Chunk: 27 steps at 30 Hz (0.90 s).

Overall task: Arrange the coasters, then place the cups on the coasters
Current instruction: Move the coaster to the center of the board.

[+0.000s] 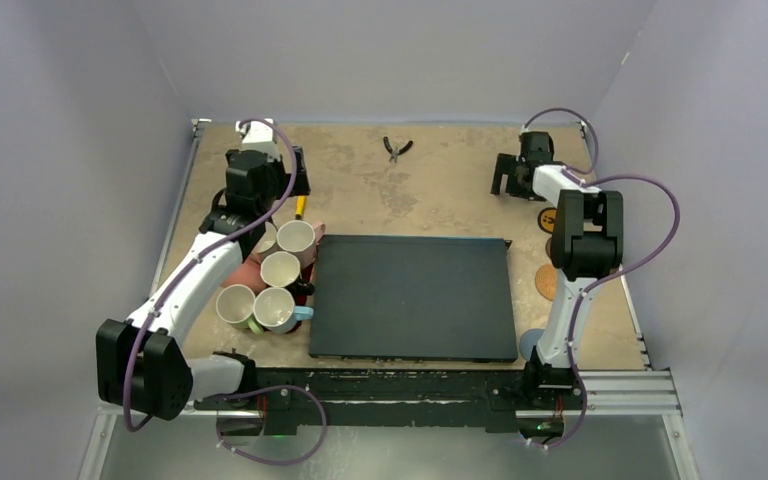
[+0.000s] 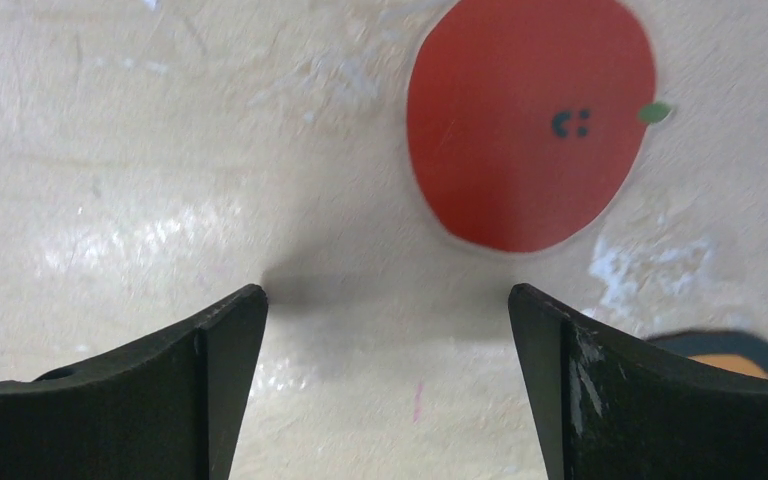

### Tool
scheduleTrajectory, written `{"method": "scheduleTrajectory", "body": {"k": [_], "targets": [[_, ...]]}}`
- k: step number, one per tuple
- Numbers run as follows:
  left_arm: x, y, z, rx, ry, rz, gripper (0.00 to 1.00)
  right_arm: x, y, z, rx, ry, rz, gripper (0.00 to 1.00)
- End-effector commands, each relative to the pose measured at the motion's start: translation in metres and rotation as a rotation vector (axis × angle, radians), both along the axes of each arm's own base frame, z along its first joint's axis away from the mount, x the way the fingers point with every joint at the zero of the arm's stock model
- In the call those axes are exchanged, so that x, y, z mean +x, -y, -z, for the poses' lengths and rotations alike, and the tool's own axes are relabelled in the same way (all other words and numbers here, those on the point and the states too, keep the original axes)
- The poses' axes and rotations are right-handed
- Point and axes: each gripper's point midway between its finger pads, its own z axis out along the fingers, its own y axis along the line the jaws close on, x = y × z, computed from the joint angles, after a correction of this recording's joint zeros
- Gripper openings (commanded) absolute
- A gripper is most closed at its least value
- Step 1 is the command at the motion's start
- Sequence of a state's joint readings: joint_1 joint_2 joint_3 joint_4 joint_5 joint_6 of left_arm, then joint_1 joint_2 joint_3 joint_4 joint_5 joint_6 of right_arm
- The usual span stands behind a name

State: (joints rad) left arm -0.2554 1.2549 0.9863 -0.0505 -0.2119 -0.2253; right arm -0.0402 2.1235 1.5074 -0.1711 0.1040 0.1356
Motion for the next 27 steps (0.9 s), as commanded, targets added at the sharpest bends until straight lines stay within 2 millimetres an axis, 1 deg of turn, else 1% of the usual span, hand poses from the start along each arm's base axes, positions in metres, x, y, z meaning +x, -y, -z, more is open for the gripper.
{"method": "scheduleTrajectory", "body": {"k": [1, 5, 8, 10, 12, 14, 17, 19, 24, 27], "targets": [[0.007, 0.003, -0.018, -0.033, 0.037, 0.006, 0.99, -0.034, -0.012, -0.001, 0.049, -0.098, 0.004, 0.95], [0.008, 0.004, -0.015, -0.033, 0.025, 0.010, 0.99, -0.019, 0.003, -0.030, 0.023, -0.039, 0.043, 0.98], [0.008, 0.004, -0.013, -0.030, 0.020, 0.008, 0.99, -0.009, 0.016, -0.042, 0.023, -0.012, 0.068, 0.98], [0.009, 0.004, -0.012, -0.028, 0.016, 0.006, 0.99, -0.003, 0.024, -0.044, 0.022, -0.005, 0.084, 0.98], [0.009, 0.004, -0.011, -0.028, 0.014, 0.008, 0.99, 0.002, 0.033, -0.043, 0.022, -0.002, 0.098, 0.98], [0.010, 0.005, -0.010, -0.028, 0.011, 0.012, 0.99, 0.007, 0.041, -0.034, 0.028, -0.015, 0.114, 0.98], [0.010, 0.006, -0.009, -0.029, 0.009, 0.015, 0.99, 0.014, 0.047, -0.023, 0.040, -0.030, 0.125, 0.98], [0.010, 0.006, -0.010, -0.030, 0.010, 0.016, 0.99, 0.018, 0.050, -0.017, 0.043, -0.044, 0.129, 0.98], [0.011, 0.007, -0.008, -0.027, 0.006, 0.026, 0.99, 0.029, 0.052, -0.008, 0.059, -0.049, 0.125, 0.98], [0.011, 0.009, -0.008, -0.030, 0.008, 0.037, 0.99, 0.037, 0.048, -0.009, 0.075, -0.038, 0.097, 0.98]]}}
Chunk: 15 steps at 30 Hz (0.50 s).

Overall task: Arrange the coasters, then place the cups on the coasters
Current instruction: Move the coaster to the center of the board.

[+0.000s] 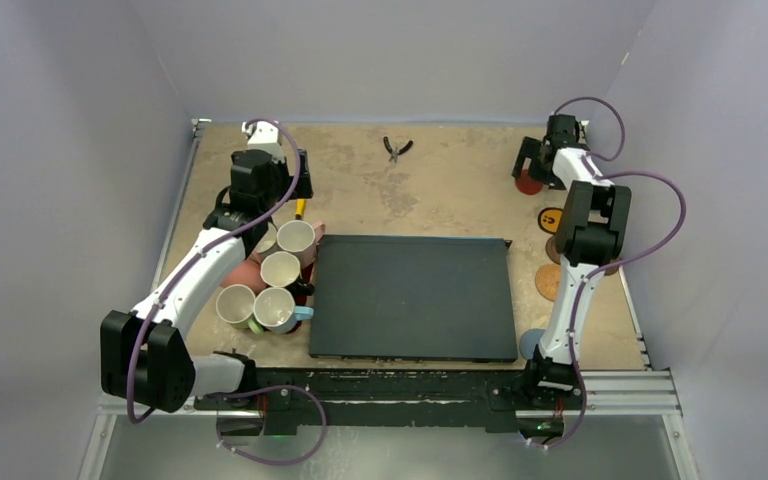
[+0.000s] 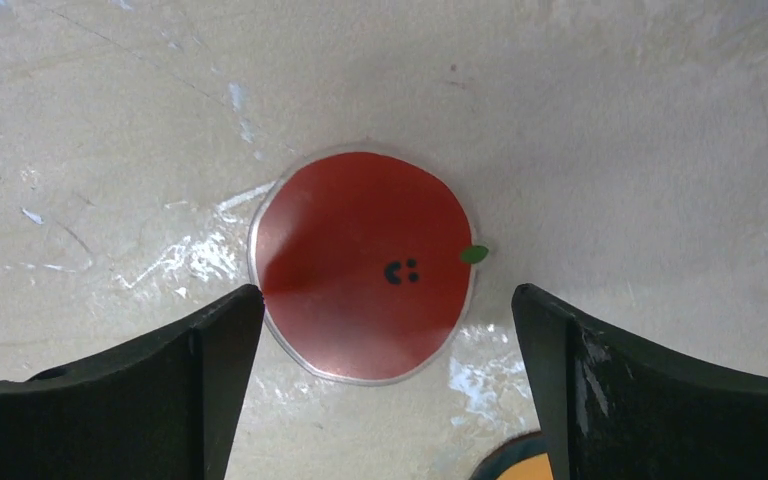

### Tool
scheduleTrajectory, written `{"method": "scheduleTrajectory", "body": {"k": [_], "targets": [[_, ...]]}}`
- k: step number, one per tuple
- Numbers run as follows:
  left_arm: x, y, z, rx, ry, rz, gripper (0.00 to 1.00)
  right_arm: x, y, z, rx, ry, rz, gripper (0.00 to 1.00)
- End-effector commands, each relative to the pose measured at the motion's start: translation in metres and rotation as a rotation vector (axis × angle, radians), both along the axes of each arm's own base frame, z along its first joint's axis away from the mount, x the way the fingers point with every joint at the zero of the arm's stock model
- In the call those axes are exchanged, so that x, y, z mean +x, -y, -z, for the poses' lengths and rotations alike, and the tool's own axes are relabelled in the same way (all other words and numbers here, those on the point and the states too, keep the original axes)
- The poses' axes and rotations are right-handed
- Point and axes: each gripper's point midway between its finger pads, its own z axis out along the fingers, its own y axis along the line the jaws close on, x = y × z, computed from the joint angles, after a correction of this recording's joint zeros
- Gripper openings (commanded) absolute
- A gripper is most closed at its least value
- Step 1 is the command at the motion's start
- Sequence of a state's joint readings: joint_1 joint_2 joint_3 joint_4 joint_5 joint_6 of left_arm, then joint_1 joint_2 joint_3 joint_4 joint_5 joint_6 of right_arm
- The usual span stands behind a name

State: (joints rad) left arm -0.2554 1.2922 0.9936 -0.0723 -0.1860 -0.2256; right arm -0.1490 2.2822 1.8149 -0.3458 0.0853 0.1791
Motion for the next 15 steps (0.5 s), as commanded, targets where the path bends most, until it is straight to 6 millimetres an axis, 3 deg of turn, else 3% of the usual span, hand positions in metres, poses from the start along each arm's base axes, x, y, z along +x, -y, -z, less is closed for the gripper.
{"method": "scheduleTrajectory", "body": {"k": [1, 9, 15], "targets": [[0.009, 0.004, -0.024, -0.036, 0.060, 0.013, 0.99, 0.004, -0.010, 0.000, 0.036, -0.019, -0.043, 0.98], [0.012, 0.006, -0.016, -0.035, 0.037, 0.016, 0.99, 0.005, 0.003, 0.006, -0.030, -0.064, -0.035, 0.98], [0.013, 0.010, -0.013, -0.042, 0.029, 0.035, 0.99, 0.002, 0.000, 0.011, -0.048, -0.088, -0.054, 0.98]]}}
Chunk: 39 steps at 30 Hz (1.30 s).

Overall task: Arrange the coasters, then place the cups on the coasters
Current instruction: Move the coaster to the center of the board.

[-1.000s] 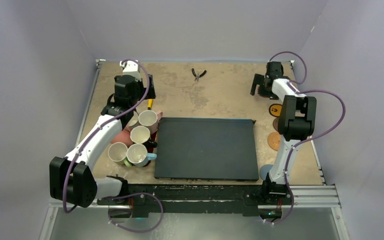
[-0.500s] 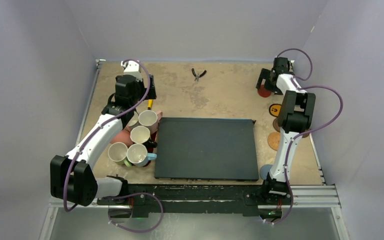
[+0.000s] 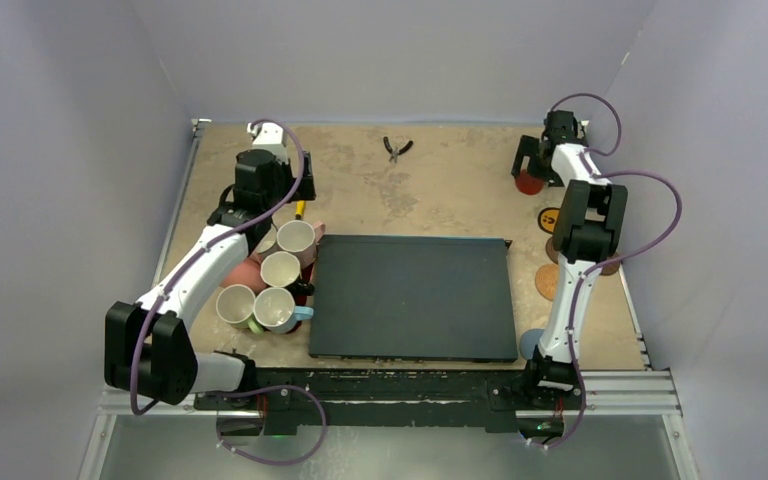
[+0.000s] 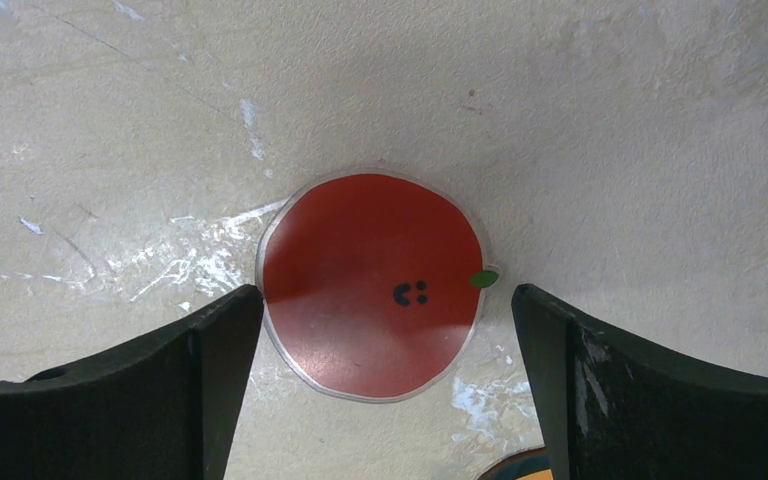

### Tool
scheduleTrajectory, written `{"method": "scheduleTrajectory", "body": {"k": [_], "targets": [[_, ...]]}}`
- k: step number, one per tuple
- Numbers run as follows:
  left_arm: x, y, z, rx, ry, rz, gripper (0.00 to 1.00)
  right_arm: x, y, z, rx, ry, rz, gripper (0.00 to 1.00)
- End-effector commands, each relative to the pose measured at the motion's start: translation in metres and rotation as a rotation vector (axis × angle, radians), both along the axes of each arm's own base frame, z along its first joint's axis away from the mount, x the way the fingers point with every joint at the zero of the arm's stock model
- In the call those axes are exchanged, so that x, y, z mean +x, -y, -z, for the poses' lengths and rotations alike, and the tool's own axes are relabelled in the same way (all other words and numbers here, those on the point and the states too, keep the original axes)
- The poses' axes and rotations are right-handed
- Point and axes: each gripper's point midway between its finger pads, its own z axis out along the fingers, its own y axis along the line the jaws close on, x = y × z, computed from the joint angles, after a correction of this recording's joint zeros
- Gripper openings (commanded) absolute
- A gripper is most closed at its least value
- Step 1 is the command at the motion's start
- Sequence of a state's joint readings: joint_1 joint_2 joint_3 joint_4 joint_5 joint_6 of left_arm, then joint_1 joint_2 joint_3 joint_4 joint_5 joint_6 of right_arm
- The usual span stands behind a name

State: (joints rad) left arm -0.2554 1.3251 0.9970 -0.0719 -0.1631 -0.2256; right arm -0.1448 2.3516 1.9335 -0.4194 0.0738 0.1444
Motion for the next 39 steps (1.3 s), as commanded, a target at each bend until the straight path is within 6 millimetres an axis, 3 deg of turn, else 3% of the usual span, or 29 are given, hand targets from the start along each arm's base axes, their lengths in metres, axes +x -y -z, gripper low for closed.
{"method": "scheduleTrajectory", "body": {"k": [1, 21, 27, 32, 39], "targets": [[0.009, 0.006, -0.025, -0.043, 0.061, 0.016, 0.99, -0.009, 0.000, 0.008, -0.047, -0.064, -0.021, 0.98], [0.008, 0.006, -0.031, -0.047, 0.075, 0.023, 0.99, -0.021, -0.040, 0.027, -0.065, -0.133, -0.084, 0.96], [0.006, 0.005, -0.032, -0.043, 0.081, 0.021, 0.99, -0.025, -0.048, -0.005, -0.028, -0.079, -0.096, 0.98], [0.006, 0.005, -0.037, -0.041, 0.091, 0.022, 0.99, -0.009, -0.049, -0.042, -0.010, 0.029, -0.105, 0.98], [0.003, 0.002, -0.043, -0.033, 0.108, 0.017, 0.99, 0.016, -0.025, -0.070, -0.033, 0.112, -0.007, 0.98]]}}
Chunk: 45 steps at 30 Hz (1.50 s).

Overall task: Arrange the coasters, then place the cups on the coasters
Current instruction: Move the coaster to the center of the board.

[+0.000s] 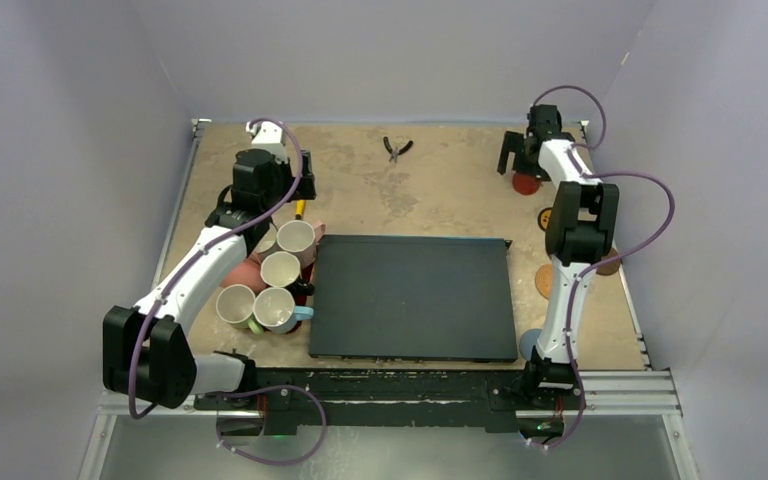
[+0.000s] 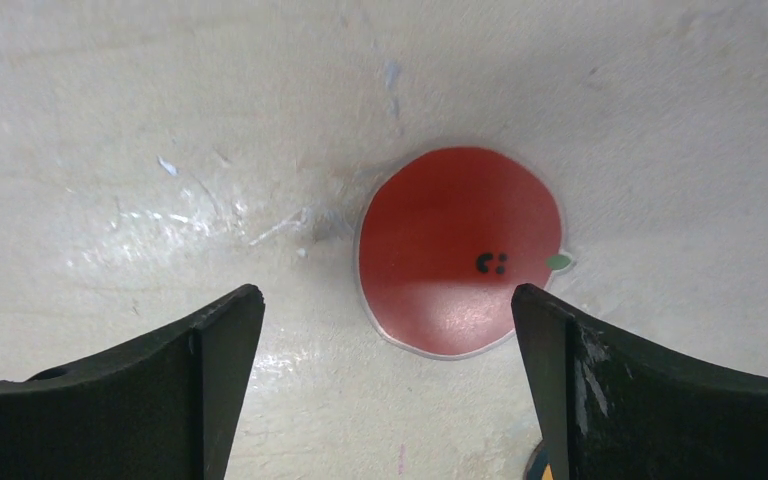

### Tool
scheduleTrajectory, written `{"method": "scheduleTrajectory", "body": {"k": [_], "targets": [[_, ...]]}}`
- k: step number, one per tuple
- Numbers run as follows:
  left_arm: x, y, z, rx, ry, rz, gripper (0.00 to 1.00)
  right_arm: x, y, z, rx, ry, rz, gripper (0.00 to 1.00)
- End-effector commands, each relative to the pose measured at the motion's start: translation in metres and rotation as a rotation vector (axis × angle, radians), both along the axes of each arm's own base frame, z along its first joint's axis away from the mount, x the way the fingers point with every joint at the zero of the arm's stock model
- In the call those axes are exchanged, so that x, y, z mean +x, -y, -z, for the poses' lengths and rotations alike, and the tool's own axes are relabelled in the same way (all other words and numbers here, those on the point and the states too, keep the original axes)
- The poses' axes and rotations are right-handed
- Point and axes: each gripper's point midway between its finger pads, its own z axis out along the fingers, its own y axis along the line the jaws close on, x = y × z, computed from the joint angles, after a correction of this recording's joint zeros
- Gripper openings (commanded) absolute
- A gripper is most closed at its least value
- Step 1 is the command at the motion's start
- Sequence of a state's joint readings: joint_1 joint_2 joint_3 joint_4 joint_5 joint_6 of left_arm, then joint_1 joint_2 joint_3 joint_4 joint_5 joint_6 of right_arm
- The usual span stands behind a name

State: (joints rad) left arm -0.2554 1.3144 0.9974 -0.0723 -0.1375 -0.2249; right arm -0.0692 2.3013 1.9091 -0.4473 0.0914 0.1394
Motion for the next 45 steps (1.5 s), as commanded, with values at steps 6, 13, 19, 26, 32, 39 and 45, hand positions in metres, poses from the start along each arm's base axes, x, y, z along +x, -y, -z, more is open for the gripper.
{"method": "scheduleTrajectory", "body": {"k": [6, 13, 19, 26, 32, 39, 45], "targets": [[0.007, 0.005, -0.033, -0.044, 0.081, 0.020, 0.99, 0.034, 0.030, -0.041, -0.003, 0.095, 0.107, 0.98], [0.008, 0.008, -0.030, -0.050, 0.070, 0.028, 0.99, 0.032, 0.032, -0.016, 0.019, 0.058, 0.124, 0.98], [0.007, 0.007, -0.032, -0.049, 0.073, 0.025, 0.99, 0.032, 0.030, -0.012, 0.026, 0.057, 0.117, 0.98], [0.006, 0.006, -0.034, -0.049, 0.079, 0.024, 0.99, 0.026, 0.026, -0.001, 0.043, 0.023, 0.102, 0.98], [0.006, 0.005, -0.036, -0.047, 0.081, 0.020, 0.99, 0.015, 0.023, 0.008, 0.055, -0.013, 0.097, 0.98], [0.006, 0.006, -0.036, -0.050, 0.079, 0.020, 0.99, 0.007, 0.017, 0.009, 0.062, -0.015, 0.074, 0.96], [0.006, 0.006, -0.036, -0.053, 0.079, 0.019, 0.99, -0.003, -0.001, 0.010, 0.050, -0.031, 0.045, 0.94]]}}
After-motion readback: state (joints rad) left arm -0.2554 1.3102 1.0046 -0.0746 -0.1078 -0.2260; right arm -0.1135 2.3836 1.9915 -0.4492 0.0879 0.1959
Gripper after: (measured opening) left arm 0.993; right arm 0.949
